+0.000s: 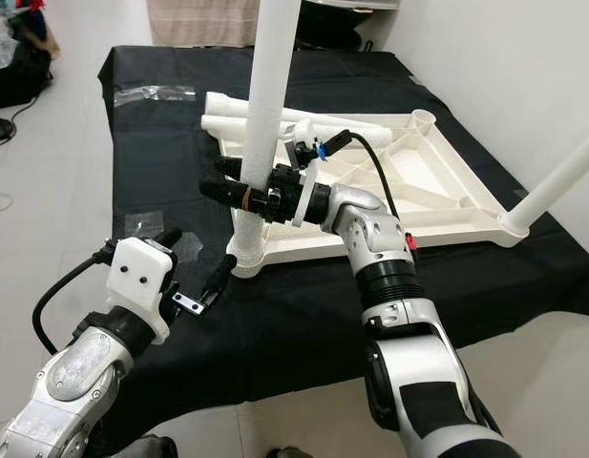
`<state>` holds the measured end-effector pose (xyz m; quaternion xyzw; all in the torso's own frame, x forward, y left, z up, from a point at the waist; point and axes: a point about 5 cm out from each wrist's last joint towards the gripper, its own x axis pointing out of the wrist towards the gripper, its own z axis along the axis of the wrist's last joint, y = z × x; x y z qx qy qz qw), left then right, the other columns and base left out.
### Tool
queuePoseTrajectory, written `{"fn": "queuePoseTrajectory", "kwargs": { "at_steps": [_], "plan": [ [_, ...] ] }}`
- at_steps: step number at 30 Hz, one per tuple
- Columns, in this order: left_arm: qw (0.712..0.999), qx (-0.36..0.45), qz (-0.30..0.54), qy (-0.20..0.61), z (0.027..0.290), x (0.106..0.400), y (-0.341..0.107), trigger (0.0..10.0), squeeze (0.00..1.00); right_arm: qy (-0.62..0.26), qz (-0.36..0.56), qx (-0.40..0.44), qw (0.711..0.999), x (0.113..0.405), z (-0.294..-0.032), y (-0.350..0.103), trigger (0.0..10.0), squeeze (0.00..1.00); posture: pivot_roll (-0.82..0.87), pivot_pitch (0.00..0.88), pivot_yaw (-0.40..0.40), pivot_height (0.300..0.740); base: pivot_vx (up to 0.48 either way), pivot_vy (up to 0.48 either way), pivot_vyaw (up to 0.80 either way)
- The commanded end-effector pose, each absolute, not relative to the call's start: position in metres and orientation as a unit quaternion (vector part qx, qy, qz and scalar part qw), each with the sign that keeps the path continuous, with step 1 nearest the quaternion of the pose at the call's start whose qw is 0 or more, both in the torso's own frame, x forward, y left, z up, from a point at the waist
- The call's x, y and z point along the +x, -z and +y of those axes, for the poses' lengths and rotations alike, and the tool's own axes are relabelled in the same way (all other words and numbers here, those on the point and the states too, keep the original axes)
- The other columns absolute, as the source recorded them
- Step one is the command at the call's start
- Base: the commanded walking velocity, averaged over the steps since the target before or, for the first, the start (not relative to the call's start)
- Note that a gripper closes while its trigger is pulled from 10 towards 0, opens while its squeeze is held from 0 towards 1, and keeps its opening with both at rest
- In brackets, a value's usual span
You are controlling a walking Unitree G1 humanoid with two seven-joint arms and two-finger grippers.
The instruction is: Building children table
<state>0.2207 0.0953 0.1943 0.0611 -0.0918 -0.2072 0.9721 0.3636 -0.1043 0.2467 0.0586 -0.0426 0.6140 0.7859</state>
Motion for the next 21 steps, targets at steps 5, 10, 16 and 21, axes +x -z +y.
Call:
{"fn": "queuePoseTrajectory", "kwargs": {
  "at_steps": [5, 10, 16, 21],
  "plan": [
    [0.972, 0.059, -0.088, 0.209, 0.094, 0.220, -0.192, 10.0, 0.00, -0.583, -0.041, 0.070, 0.808, 0.368, -0.103, -0.241, 0.0, 0.00, 0.10, 0.125, -0.125, 0.740, 0.000, 0.000, 0.00],
    [0.972, 0.059, -0.088, 0.208, 0.094, 0.220, -0.192, 10.0, 0.00, -0.484, -0.042, 0.063, 0.872, 0.382, -0.108, -0.240, 0.0, 0.00, 0.10, 0.127, -0.124, 0.740, 0.000, 0.000, 0.00],
    [0.972, 0.059, -0.088, 0.209, 0.094, 0.221, -0.192, 10.0, 0.00, -0.026, 0.011, 0.047, 0.998, 0.412, -0.162, -0.226, 0.0, 0.00, 0.09, 0.131, -0.120, 0.740, 0.000, 0.000, 0.00],
    [0.972, 0.059, -0.089, 0.209, 0.094, 0.221, -0.193, 10.0, 0.00, 0.082, 0.011, 0.050, 0.995, 0.407, -0.174, -0.222, 0.0, 0.00, 0.09, 0.133, -0.120, 0.740, 0.000, 0.000, 0.00]
  ]
}}
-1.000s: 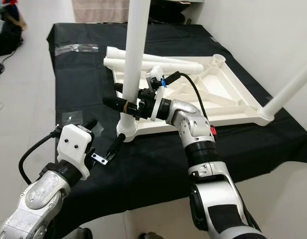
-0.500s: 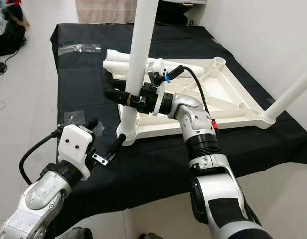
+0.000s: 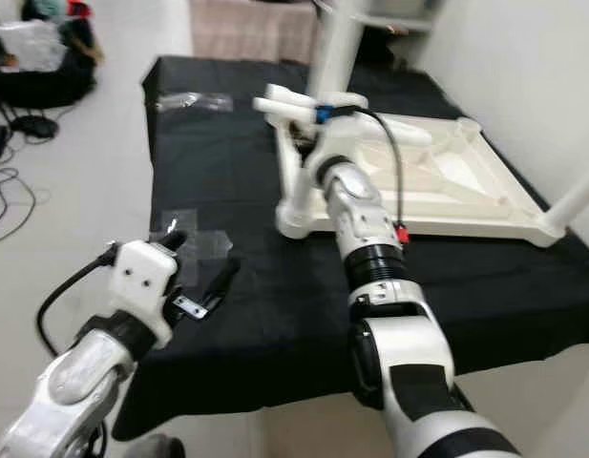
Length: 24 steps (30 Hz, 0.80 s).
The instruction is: Building children table
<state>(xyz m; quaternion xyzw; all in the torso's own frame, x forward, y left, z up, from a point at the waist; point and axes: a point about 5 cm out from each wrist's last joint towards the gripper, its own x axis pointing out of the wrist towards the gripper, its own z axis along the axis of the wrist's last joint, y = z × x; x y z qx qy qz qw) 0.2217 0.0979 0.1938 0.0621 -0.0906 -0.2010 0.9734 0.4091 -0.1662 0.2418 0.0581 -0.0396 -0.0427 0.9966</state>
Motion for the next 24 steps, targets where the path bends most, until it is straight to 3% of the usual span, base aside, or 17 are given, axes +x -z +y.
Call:
{"fn": "queuePoseTrajectory", "kwargs": {
  "at_steps": [1, 5, 6, 7, 11, 12, 16, 17, 20, 24],
  "plan": [
    [0.972, 0.059, -0.089, 0.209, 0.094, 0.221, -0.193, 10.0, 0.00, 0.112, 0.012, 0.057, 0.992, 0.403, -0.174, -0.220, 0.0, 0.00, 0.09, 0.133, -0.120, 0.740, 0.000, 0.000, 0.00],
    [0.972, 0.058, -0.089, 0.209, 0.094, 0.221, -0.193, 10.0, 0.00, 0.156, 0.022, 0.075, 0.985, 0.396, -0.164, -0.213, 0.0, 0.00, 0.09, 0.133, -0.120, 0.740, 0.000, 0.000, 0.00],
    [0.972, 0.059, -0.089, 0.209, 0.094, 0.221, -0.193, 10.0, 0.00, 0.129, 0.022, 0.084, 0.988, 0.398, -0.155, -0.213, 6.6, 0.00, 0.09, 0.134, -0.121, 0.740, 0.000, 0.000, 0.00],
    [0.972, 0.059, -0.089, 0.208, 0.094, 0.221, -0.193, 10.0, 0.00, 0.106, 0.015, 0.088, 0.990, 0.400, -0.145, -0.215, 10.0, 0.00, 0.09, 0.134, -0.121, 0.740, 0.000, 0.000, 0.00],
    [0.972, 0.059, -0.088, 0.208, 0.095, 0.221, -0.192, 10.0, 0.00, 0.099, 0.007, 0.090, 0.991, 0.403, -0.134, -0.219, 10.0, 0.00, 0.09, 0.134, -0.121, 0.740, 0.000, 0.000, 0.00],
    [0.972, 0.059, -0.088, 0.208, 0.095, 0.221, -0.192, 10.0, 0.00, 0.083, -0.007, 0.087, 0.993, 0.404, -0.131, -0.222, 10.0, 1.00, 0.09, 0.137, -0.124, 0.740, 0.000, 0.000, 0.00],
    [0.973, 0.060, -0.088, 0.207, 0.095, 0.220, -0.192, 10.0, 0.00, 0.064, -0.024, 0.084, 0.994, 0.404, -0.127, -0.227, 10.0, 1.00, 0.09, 0.137, -0.124, 0.740, 0.000, 0.000, 0.00],
    [0.973, 0.059, -0.088, 0.206, 0.095, 0.221, -0.192, 10.0, 0.00, 0.045, -0.039, 0.083, 0.995, 0.406, -0.127, -0.233, 10.0, 0.00, 0.09, 0.137, -0.124, 0.740, 0.000, 0.000, 0.00],
    [0.973, 0.059, -0.089, 0.206, 0.095, 0.221, -0.192, 10.0, 0.00, -0.015, -0.055, 0.099, 0.993, 0.410, -0.130, -0.242, 10.0, 0.00, 0.09, 0.135, -0.123, 0.740, 0.000, 0.000, 0.00],
    [0.972, 0.059, -0.089, 0.207, 0.094, 0.221, -0.193, 10.0, 0.00, -0.212, -0.047, 0.118, 0.969, 0.409, -0.126, -0.249, 10.0, 0.00, 0.09, 0.135, -0.123, 0.740, 0.000, 0.000, 0.00]
  ]
}}
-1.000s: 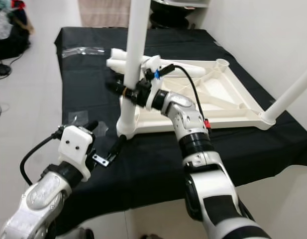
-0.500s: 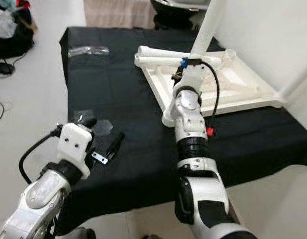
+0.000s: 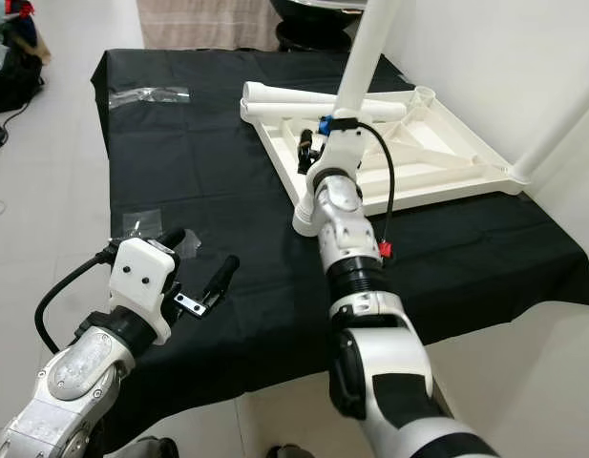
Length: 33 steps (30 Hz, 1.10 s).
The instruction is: Building children table
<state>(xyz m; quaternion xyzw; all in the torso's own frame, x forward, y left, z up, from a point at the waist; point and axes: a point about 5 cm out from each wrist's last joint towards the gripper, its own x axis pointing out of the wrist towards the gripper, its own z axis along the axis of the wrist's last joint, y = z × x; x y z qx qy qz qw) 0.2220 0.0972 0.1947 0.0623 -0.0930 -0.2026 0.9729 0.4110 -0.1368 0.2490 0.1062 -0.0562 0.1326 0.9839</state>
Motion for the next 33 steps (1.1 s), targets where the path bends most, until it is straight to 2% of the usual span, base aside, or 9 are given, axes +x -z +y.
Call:
{"fn": "queuePoseTrajectory", "kwargs": {
  "at_steps": [1, 2, 6, 7, 18, 25, 26, 27, 33],
  "plan": [
    [0.972, 0.059, -0.090, 0.208, 0.094, 0.221, -0.193, 10.0, 0.00, -0.269, -0.042, 0.127, 0.954, 0.406, -0.123, -0.249, 10.0, 0.00, 0.09, 0.135, -0.123, 0.740, 0.000, 0.000, 0.00],
    [0.972, 0.059, -0.090, 0.208, 0.094, 0.221, -0.193, 10.0, 0.00, -0.269, -0.042, 0.127, 0.954, 0.406, -0.123, -0.249, 10.0, 0.00, 0.09, 0.135, -0.123, 0.740, 0.000, 0.000, 0.00],
    [0.972, 0.059, -0.090, 0.209, 0.093, 0.221, -0.193, 10.0, 0.00, -0.435, -0.043, 0.120, 0.891, 0.389, -0.117, -0.248, 10.0, 0.00, 0.10, 0.128, -0.123, 0.740, 0.000, 0.000, 0.00],
    [0.972, 0.059, -0.090, 0.209, 0.094, 0.221, -0.192, 10.0, 0.00, -0.500, -0.047, 0.095, 0.859, 0.378, -0.116, -0.246, 10.0, 0.00, 0.10, 0.127, -0.122, 0.740, 0.000, 0.000, 0.00],
    [0.971, 0.057, -0.088, 0.216, 0.091, 0.219, -0.191, 10.0, 0.00, -0.635, -0.048, 0.091, 0.766, 0.357, -0.105, -0.247, 10.0, 0.00, 0.10, 0.115, -0.119, 0.740, 0.000, 0.000, 0.00],
    [0.970, 0.055, -0.087, 0.219, 0.090, 0.219, -0.191, 10.0, 0.00, -0.668, -0.047, 0.092, 0.737, 0.349, -0.102, -0.249, 10.0, 0.00, 0.10, 0.111, -0.121, 0.740, 0.000, 0.000, 0.00],
    [0.970, 0.055, -0.087, 0.220, 0.090, 0.219, -0.190, 10.0, 0.00, -0.673, -0.050, 0.088, 0.733, 0.348, -0.099, -0.250, 2.8, 0.00, 0.10, 0.111, -0.121, 0.740, 0.000, 0.000, 0.00],
    [0.970, 0.055, -0.086, 0.220, 0.090, 0.219, -0.190, 10.0, 0.00, -0.670, -0.051, 0.083, 0.736, 0.349, -0.097, -0.250, 0.0, 0.00, 0.10, 0.110, -0.121, 0.740, 0.000, 0.000, 0.00],
    [0.970, 0.055, -0.086, 0.220, 0.090, 0.219, -0.190, 10.0, 0.00, -0.616, -0.055, 0.058, 0.783, 0.359, -0.095, -0.245, 0.0, 0.00, 0.10, 0.108, -0.122, 0.740, 0.000, 0.000, 0.00]
  ]
}}
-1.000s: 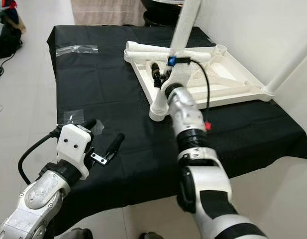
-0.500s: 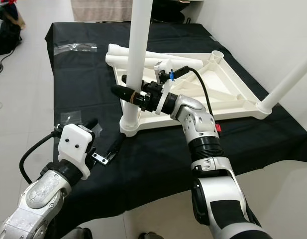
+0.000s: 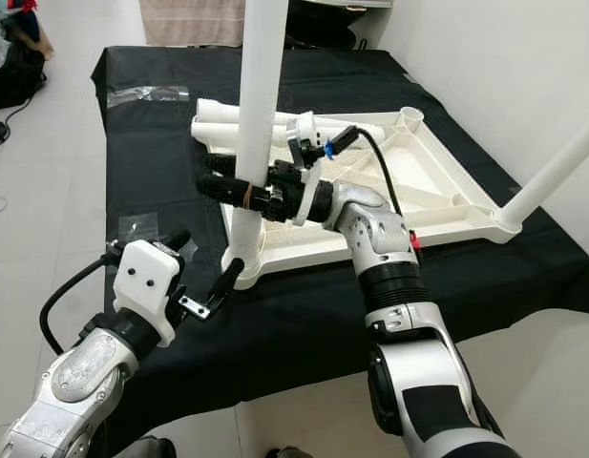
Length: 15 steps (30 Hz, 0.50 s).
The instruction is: Building children table
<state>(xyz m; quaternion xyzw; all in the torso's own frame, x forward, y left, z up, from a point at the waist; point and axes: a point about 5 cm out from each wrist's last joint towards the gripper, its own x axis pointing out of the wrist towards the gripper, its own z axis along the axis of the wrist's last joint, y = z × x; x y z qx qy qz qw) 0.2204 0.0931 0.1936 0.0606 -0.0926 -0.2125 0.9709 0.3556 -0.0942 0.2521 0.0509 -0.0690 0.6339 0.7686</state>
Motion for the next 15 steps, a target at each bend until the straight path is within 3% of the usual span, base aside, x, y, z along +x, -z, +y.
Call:
{"fn": "queuePoseTrajectory", "kwargs": {
  "at_steps": [1, 2, 3, 5, 6, 7, 10, 11, 12, 15],
  "plan": [
    [0.970, 0.055, -0.086, 0.220, 0.090, 0.219, -0.190, 10.0, 0.00, -0.616, -0.055, 0.058, 0.783, 0.359, -0.095, -0.245, 0.0, 0.00, 0.10, 0.108, -0.122, 0.740, 0.000, 0.000, 0.00],
    [0.970, 0.056, -0.086, 0.218, 0.090, 0.219, -0.190, 10.0, 0.00, -0.528, -0.057, 0.052, 0.846, 0.374, -0.100, -0.244, 0.0, 0.00, 0.10, 0.109, -0.128, 0.740, 0.000, 0.000, 0.00],
    [0.970, 0.056, -0.086, 0.218, 0.090, 0.219, -0.190, 10.0, 0.00, -0.528, -0.057, 0.052, 0.846, 0.374, -0.100, -0.244, 0.0, 0.00, 0.10, 0.109, -0.128, 0.740, 0.000, 0.000, 0.00],
    [0.971, 0.056, -0.086, 0.217, 0.090, 0.219, -0.190, 10.0, 0.00, -0.417, -0.062, 0.067, 0.904, 0.388, -0.109, -0.244, 0.0, 0.00, 0.10, 0.114, -0.126, 0.740, 0.000, 0.000, 0.00],
    [0.971, 0.056, -0.086, 0.217, 0.090, 0.219, -0.190, 10.0, 0.00, -0.417, -0.062, 0.067, 0.904, 0.388, -0.109, -0.244, 0.0, 0.00, 0.10, 0.114, -0.126, 0.740, 0.000, 0.000, 0.00],
    [0.971, 0.056, -0.086, 0.217, 0.090, 0.219, -0.189, 10.0, 0.00, -0.343, -0.063, 0.081, 0.934, 0.394, -0.115, -0.243, 0.0, 0.00, 0.10, 0.114, -0.128, 0.740, 0.000, 0.000, 0.00],
    [0.971, 0.056, -0.085, 0.218, 0.090, 0.219, -0.189, 10.0, 0.00, -0.292, -0.061, 0.091, 0.950, 0.397, -0.120, -0.242, 0.0, 0.00, 0.10, 0.117, -0.127, 0.740, 0.000, 0.000, 0.00],
    [0.971, 0.056, -0.085, 0.218, 0.090, 0.219, -0.189, 10.0, 0.00, -0.234, -0.066, 0.073, 0.967, 0.399, -0.125, -0.241, 0.0, 0.00, 0.10, 0.118, -0.130, 0.740, 0.000, 0.000, 0.00],
    [0.971, 0.056, -0.085, 0.218, 0.090, 0.219, -0.189, 10.0, 0.00, -0.234, -0.066, 0.073, 0.967, 0.399, -0.125, -0.241, 0.0, 0.00, 0.10, 0.118, -0.130, 0.740, 0.000, 0.000, 0.00],
    [0.970, 0.056, -0.084, 0.219, 0.090, 0.219, -0.189, 10.0, 0.00, -0.115, -0.063, 0.055, 0.990, 0.398, -0.137, -0.236, 0.0, 0.00, 0.10, 0.119, -0.125, 0.740, 0.000, 0.000, 0.00]
  ]
}}
